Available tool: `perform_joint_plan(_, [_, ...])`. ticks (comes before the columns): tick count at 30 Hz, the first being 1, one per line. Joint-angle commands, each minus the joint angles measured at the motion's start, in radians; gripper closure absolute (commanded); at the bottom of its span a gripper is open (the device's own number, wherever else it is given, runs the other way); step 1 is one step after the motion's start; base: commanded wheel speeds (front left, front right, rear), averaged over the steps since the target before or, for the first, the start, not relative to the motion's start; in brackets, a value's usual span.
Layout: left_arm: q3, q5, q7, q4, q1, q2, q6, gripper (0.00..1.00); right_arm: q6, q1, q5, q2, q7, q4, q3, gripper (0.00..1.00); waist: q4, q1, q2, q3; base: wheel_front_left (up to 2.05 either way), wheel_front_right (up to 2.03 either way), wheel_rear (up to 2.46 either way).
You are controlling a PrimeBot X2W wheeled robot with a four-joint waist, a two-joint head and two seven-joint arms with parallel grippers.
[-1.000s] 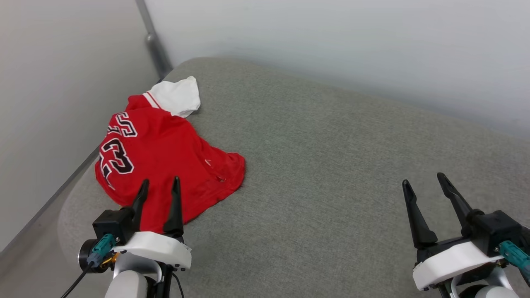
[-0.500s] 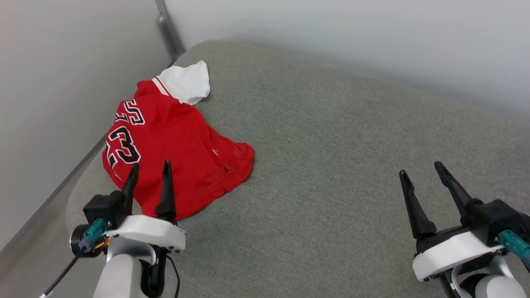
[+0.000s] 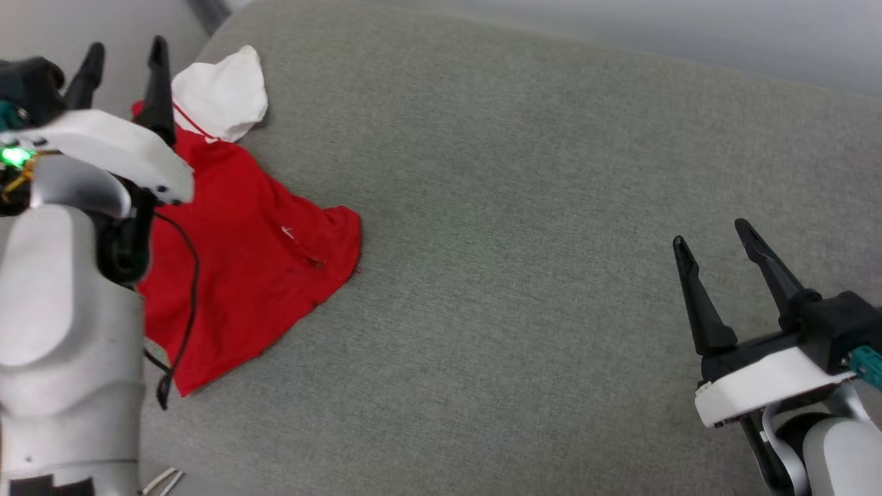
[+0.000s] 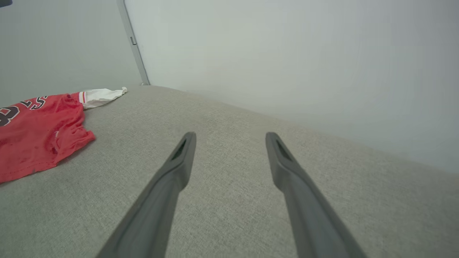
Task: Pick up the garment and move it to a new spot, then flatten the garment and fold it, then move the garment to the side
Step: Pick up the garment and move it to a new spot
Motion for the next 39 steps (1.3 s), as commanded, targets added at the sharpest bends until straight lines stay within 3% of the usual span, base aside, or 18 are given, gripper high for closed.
perform_joint_plan(1, [0.001,-0.015,0.075,0.029,-0.032,0.036,-0.004,0.0,0.0,-0.03,0.009,-0.004,-0.009,0.0,0.003,0.0,-0.058,-0.0001,-0.0001,0.06,0.0,0.0,0.0])
perform_joint_plan(8, [0.006,-0.107,0.425,0.154,-0.109,0.165,-0.009,0.0,0.0,-0.077,0.016,-0.014,-0.033,0.019,0.007,0.0,-0.113,-0.0001,-0.0001,0.143,0.0,0.0,0.0])
perform_joint_plan(13, [0.022,-0.161,0.622,0.229,-0.099,0.209,-0.007,0.0,0.0,-0.109,0.025,-0.024,-0.049,0.035,0.019,0.0,-0.141,-0.0001,-0.0001,0.188,0.0,0.0,0.0])
perform_joint_plan(16, [0.051,-0.209,0.709,0.278,-0.071,0.209,0.003,0.0,0.0,-0.126,0.032,-0.028,-0.055,0.045,0.032,0.0,-0.157,-0.0001,-0.0001,0.207,0.0,0.0,0.0])
perform_joint_plan(25, [0.092,-0.274,0.765,0.334,0.01,0.16,0.054,0.0,0.0,-0.149,0.041,-0.041,-0.06,0.056,0.037,0.0,-0.175,-0.0001,-0.0001,0.241,0.0,0.0,0.0])
perform_joint_plan(26, [0.089,-0.276,0.771,0.335,0.012,0.151,0.056,0.16,0.0,-0.15,0.043,-0.042,-0.059,0.058,0.037,0.0,-0.175,-0.0001,-0.0001,0.241,0.0,0.0,0.0])
perform_joint_plan(28, [0.082,-0.272,0.767,0.329,0.015,0.144,0.058,0.76,0.0,-0.156,0.048,-0.043,-0.063,0.056,0.038,0.0,-0.172,-0.0001,-0.0001,0.24,0.0,0.0,0.0])
perform_joint_plan(29, [0.082,-0.268,0.754,0.325,0.012,0.152,0.057,1.0,0.0,-0.157,0.049,-0.044,-0.063,0.056,0.039,0.0,-0.171,-0.0001,-0.0001,0.239,0.0,0.0,0.0])
perform_joint_plan(35, [0.065,-0.233,0.694,0.306,-0.014,0.187,0.067,1.0,0.0,-0.151,0.055,-0.047,-0.064,0.065,0.041,0.0,-0.164,-0.0001,-0.0001,0.213,0.0,0.0,0.0])
perform_joint_plan(39, [0.055,-0.182,0.577,0.259,-0.054,0.222,0.096,1.0,0.0,-0.133,0.063,-0.035,-0.07,0.08,0.039,0.0,-0.157,-0.0001,-0.0001,0.172,0.0,0.0,0.0])
